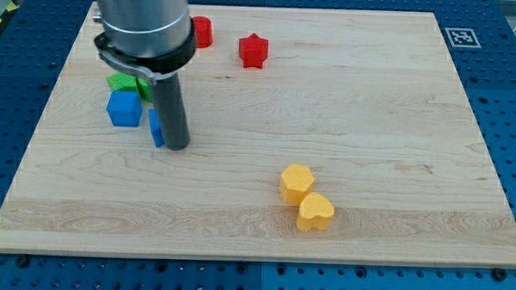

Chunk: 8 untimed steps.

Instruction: Move your arm towards center

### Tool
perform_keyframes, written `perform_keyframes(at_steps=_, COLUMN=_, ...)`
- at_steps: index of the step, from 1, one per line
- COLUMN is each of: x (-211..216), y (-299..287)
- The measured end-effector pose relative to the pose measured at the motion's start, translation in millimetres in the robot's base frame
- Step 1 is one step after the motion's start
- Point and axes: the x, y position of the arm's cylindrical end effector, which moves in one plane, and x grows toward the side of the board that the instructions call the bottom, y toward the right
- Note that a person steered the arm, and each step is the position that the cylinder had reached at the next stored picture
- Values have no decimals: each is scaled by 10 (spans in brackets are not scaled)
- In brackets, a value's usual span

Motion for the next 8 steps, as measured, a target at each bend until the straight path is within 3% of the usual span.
perform_keyframes(at_steps=3, x=-340, y=-330)
perform_keyframes(at_steps=8, x=-200, y=-269)
